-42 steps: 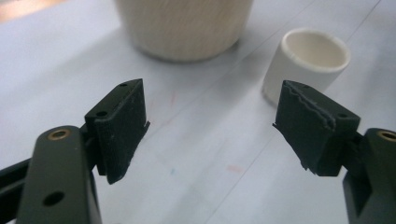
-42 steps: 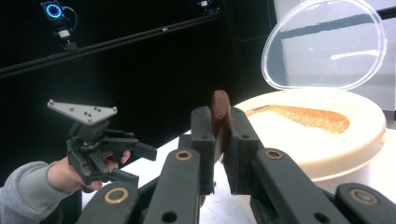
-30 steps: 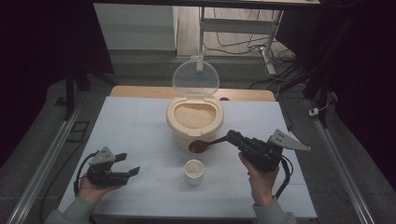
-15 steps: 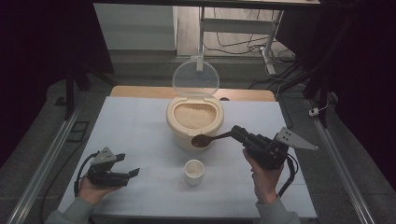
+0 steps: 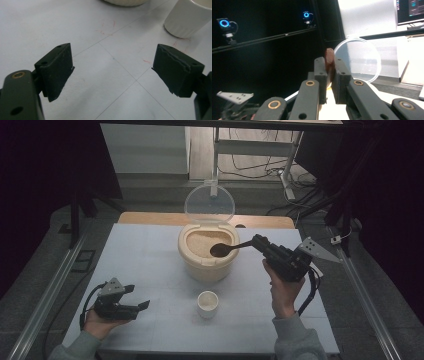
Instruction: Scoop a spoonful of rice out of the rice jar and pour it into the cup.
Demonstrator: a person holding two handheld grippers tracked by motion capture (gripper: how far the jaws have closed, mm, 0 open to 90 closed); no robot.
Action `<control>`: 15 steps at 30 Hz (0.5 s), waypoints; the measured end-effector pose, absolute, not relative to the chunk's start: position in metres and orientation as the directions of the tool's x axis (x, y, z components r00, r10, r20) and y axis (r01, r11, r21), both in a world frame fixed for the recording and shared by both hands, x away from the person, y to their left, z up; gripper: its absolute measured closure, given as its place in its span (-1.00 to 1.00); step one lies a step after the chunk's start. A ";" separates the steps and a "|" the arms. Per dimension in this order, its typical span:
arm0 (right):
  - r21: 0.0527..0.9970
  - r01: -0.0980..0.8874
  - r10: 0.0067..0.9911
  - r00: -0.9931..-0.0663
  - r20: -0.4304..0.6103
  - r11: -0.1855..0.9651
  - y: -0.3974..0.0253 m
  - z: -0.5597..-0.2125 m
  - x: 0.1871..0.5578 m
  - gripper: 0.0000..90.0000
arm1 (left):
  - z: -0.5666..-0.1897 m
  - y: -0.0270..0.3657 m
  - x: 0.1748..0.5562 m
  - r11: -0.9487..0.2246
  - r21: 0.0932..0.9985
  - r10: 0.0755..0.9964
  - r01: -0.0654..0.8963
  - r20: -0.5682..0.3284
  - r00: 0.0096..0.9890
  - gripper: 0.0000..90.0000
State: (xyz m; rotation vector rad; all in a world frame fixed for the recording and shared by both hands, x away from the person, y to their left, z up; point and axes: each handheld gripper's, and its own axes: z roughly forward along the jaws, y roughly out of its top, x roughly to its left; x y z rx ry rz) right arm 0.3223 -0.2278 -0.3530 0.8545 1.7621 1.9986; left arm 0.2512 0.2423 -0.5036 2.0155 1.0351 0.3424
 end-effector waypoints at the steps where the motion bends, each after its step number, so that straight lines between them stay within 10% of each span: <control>1: 0.976 0.133 0.621 -0.754 0.214 -0.174 -0.228 -0.353 0.325 0.84 | -0.504 0.242 0.251 -0.325 0.772 0.770 0.547 -0.120 0.626 -0.64; 15: 0.986 0.140 0.722 -0.673 0.161 -0.089 -0.210 -0.356 0.359 0.84 | -0.505 0.240 0.251 -0.337 0.768 0.766 0.545 -0.114 0.633 -0.63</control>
